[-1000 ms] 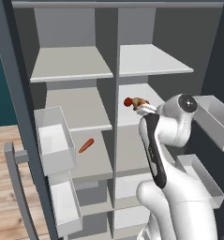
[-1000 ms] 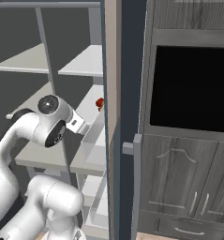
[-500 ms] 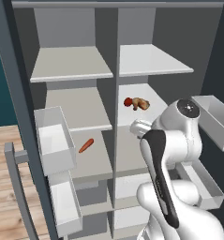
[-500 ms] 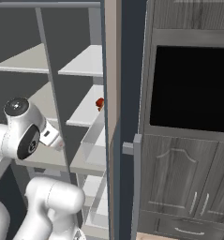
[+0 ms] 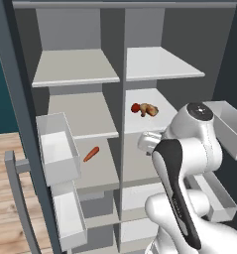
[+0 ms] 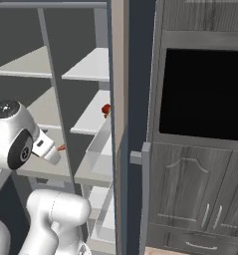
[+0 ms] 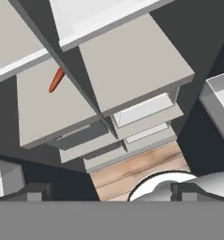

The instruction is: Pick up the frozen chicken drumstick from the freezer, place it on any shelf in the fridge, and close the fridge and freezer doors when done.

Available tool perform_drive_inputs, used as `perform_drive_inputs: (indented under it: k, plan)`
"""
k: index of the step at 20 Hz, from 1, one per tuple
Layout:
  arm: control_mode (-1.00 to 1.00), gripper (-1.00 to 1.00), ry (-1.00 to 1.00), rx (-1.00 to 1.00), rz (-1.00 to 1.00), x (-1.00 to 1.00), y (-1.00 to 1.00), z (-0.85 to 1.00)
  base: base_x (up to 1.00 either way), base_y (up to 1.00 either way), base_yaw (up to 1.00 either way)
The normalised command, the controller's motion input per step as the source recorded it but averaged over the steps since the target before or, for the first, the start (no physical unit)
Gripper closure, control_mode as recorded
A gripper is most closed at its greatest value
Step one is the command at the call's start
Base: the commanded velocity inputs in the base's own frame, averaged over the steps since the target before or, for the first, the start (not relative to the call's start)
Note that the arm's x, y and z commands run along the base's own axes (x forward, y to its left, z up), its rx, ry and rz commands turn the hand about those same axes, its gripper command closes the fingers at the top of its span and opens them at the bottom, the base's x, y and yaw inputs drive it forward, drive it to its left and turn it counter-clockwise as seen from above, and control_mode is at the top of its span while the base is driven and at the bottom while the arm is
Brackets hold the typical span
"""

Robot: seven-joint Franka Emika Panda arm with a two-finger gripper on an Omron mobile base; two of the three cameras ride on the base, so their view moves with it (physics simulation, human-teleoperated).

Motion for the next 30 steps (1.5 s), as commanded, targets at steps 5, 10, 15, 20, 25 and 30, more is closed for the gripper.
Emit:
perform_drive_inputs:
  k: [5,10,15,20,25,30]
  plan:
    - [-1.00,-1.00,0.01,0.09,-0.04,0.05,-0.44,-0.09,0.00,0.00,0.00]
    - [1.00,-1.00,0.00,0.00,0.00,0.00,0.00,0.00,-0.62,0.04,0.00]
    - [1.00,-1.00,0.00,0.00,0.00,0.00,0.00,0.00,-0.72,0.45,0.00]
    - [1.00,-1.00,0.00,0.00,0.00,0.00,0.00,0.00,-0.07,0.28,0.00]
    - [1.00,-1.00,0.00,0.00,0.00,0.00,0.00,0.00,-0.05,0.00,0.00]
    - [1.00,-1.00,0.00,0.00,0.00,0.00,0.00,0.00,-0.29,0.03,0.00]
